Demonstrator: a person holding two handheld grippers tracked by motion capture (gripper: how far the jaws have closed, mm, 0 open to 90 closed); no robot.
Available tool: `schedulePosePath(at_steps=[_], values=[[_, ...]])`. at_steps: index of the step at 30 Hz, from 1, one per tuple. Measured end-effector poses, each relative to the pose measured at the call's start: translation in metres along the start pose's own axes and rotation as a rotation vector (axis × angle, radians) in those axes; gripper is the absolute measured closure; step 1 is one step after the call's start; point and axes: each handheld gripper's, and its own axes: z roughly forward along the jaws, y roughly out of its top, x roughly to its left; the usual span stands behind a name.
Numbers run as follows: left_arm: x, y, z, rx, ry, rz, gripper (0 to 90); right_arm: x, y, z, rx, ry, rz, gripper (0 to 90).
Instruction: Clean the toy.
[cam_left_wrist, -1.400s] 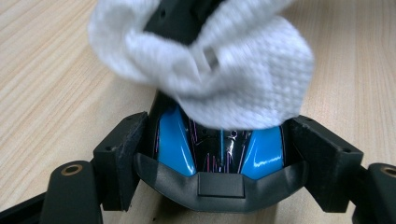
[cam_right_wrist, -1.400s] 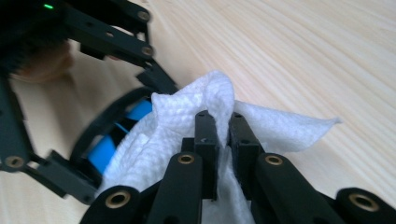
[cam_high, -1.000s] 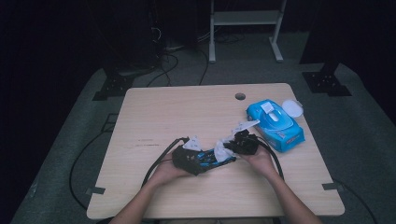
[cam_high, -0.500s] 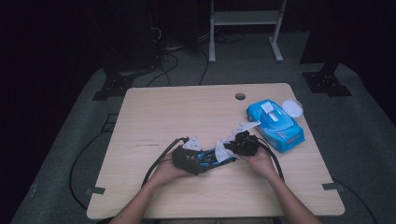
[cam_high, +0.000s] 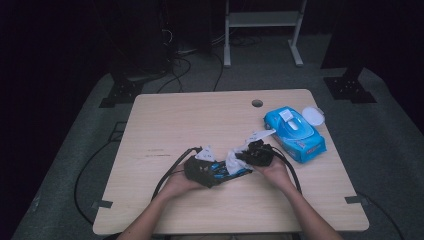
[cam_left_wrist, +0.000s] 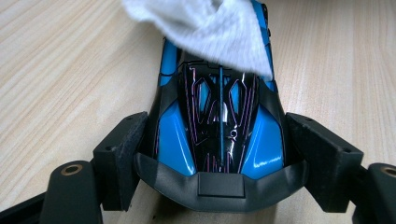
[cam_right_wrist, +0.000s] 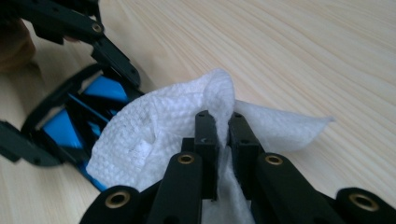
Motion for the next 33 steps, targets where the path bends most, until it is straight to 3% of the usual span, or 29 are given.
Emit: schedulePosePath(at_steps=[6,13,25,33], values=[[0.000,0.000,0.000,-0.001,0.002,0.003,24.2,-0.009,-0.018,-0.017,0.015,-0.027,0.016,83.5],[0.000,-0.001,0.000,-0.003,0.001,0.004,24.2,-0.004,-0.030,-0.028,0.043,-0.037,-0.011,83.5],[0.000,-0.001,-0.001,-0.001,0.002,0.003,24.2,-0.008,-0.034,-0.028,0.036,-0.036,0.010,83.1],[0.000,-0.001,-0.001,-0.001,0.002,0.004,24.2,0.005,-0.027,-0.026,0.010,-0.010,-0.013,83.2]])
